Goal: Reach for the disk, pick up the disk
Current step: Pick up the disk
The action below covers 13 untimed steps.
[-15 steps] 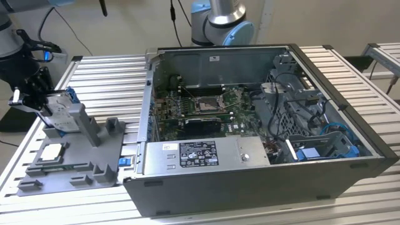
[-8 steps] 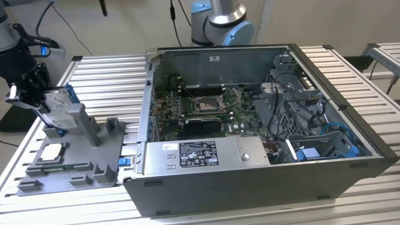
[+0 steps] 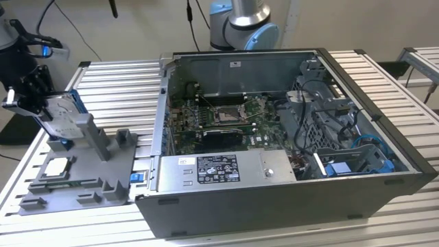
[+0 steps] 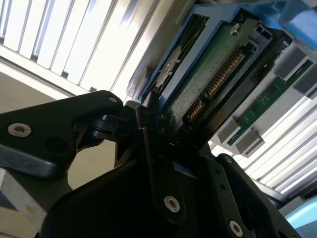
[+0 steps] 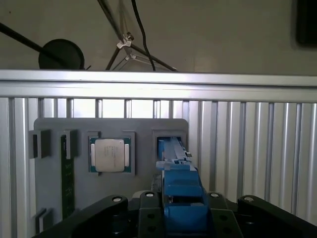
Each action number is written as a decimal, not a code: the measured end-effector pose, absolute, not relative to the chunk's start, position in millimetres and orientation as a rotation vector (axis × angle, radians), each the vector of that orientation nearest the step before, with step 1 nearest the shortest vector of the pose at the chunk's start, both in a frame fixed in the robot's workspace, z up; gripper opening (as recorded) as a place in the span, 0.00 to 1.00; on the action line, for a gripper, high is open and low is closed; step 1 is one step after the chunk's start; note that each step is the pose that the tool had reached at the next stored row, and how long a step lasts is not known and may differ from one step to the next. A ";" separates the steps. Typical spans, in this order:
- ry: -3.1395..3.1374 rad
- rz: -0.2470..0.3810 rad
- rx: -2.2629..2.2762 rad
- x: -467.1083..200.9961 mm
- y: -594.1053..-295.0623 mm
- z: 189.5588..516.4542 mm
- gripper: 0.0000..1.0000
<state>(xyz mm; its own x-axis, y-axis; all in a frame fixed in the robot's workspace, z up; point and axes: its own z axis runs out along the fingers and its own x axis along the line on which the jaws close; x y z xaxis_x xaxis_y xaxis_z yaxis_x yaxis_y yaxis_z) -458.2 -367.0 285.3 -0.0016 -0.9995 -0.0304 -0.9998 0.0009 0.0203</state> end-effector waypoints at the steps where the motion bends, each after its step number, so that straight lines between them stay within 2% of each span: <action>1: 2.217 0.056 -2.215 -458.2 -367.0 286.5 0.00; 13: 2.217 0.056 -2.215 -458.2 -367.0 302.3 0.00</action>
